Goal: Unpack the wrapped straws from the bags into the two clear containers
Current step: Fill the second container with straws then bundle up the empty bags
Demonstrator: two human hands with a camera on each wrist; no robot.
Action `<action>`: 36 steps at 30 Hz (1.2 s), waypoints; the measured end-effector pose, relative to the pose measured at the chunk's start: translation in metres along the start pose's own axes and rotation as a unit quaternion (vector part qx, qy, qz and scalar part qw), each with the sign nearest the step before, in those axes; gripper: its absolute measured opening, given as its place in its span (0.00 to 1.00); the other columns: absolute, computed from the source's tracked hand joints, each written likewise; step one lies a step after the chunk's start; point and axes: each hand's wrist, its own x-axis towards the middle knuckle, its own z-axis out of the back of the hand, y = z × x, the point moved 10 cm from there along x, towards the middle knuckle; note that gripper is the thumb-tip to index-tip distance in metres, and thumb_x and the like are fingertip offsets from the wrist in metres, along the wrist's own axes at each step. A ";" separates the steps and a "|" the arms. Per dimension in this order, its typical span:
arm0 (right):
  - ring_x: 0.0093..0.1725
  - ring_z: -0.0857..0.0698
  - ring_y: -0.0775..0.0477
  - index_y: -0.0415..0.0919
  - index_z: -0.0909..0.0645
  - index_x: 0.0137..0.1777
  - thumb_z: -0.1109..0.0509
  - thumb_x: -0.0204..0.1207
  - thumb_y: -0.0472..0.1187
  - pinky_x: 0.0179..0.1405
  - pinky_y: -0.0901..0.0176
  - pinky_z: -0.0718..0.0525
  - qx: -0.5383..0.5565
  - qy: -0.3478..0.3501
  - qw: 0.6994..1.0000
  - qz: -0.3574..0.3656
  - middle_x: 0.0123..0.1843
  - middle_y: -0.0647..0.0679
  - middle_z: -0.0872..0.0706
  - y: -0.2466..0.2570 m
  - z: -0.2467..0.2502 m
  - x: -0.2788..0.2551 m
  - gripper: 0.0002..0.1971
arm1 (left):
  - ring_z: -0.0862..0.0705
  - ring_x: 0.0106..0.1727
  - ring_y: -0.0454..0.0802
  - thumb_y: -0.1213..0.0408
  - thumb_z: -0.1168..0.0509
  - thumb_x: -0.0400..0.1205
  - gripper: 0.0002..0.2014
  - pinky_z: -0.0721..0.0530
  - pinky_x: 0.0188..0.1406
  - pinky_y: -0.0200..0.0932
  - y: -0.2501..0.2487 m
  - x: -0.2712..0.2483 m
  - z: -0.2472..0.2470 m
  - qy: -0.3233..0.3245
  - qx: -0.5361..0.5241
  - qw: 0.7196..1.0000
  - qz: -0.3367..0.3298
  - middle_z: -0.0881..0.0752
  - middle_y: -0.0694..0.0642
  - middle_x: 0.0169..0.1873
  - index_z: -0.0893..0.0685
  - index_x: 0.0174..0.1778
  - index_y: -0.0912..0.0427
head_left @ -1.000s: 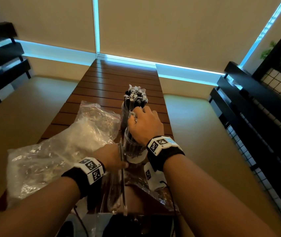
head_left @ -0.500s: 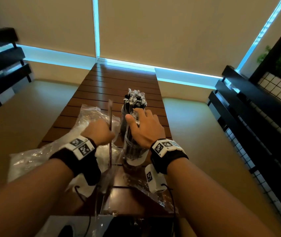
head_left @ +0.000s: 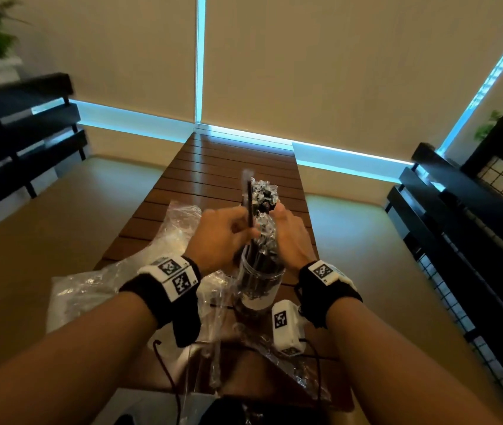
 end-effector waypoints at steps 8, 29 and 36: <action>0.67 0.25 0.51 0.55 0.25 0.71 0.55 0.82 0.67 0.66 0.52 0.27 -0.044 -0.180 0.974 0.131 0.69 0.49 0.23 0.063 0.041 -0.014 0.28 | 0.23 0.39 0.45 0.57 0.25 0.78 0.09 0.19 0.39 0.39 0.019 -0.012 -0.029 -0.009 0.162 0.987 0.006 0.29 0.48 0.44 0.16 0.46 0.56; 0.70 0.24 0.36 0.46 0.24 0.72 0.56 0.80 0.71 0.67 0.38 0.24 -0.295 0.019 0.953 -0.067 0.73 0.41 0.23 0.018 -0.007 -0.001 0.36 | 0.14 0.59 0.41 0.25 0.22 0.54 0.46 0.11 0.54 0.52 0.124 -0.016 -0.124 0.075 -0.037 0.988 0.129 0.15 0.42 0.59 0.23 0.67 0.40; 0.65 0.21 0.33 0.45 0.22 0.68 0.58 0.72 0.78 0.63 0.37 0.23 -0.317 0.070 0.936 -0.138 0.68 0.40 0.19 -0.001 -0.011 0.020 0.44 | 0.18 0.66 0.57 0.54 0.30 0.80 0.30 0.18 0.65 0.59 0.093 -0.017 -0.125 0.036 -0.047 0.989 0.133 0.21 0.56 0.69 0.32 0.76 0.52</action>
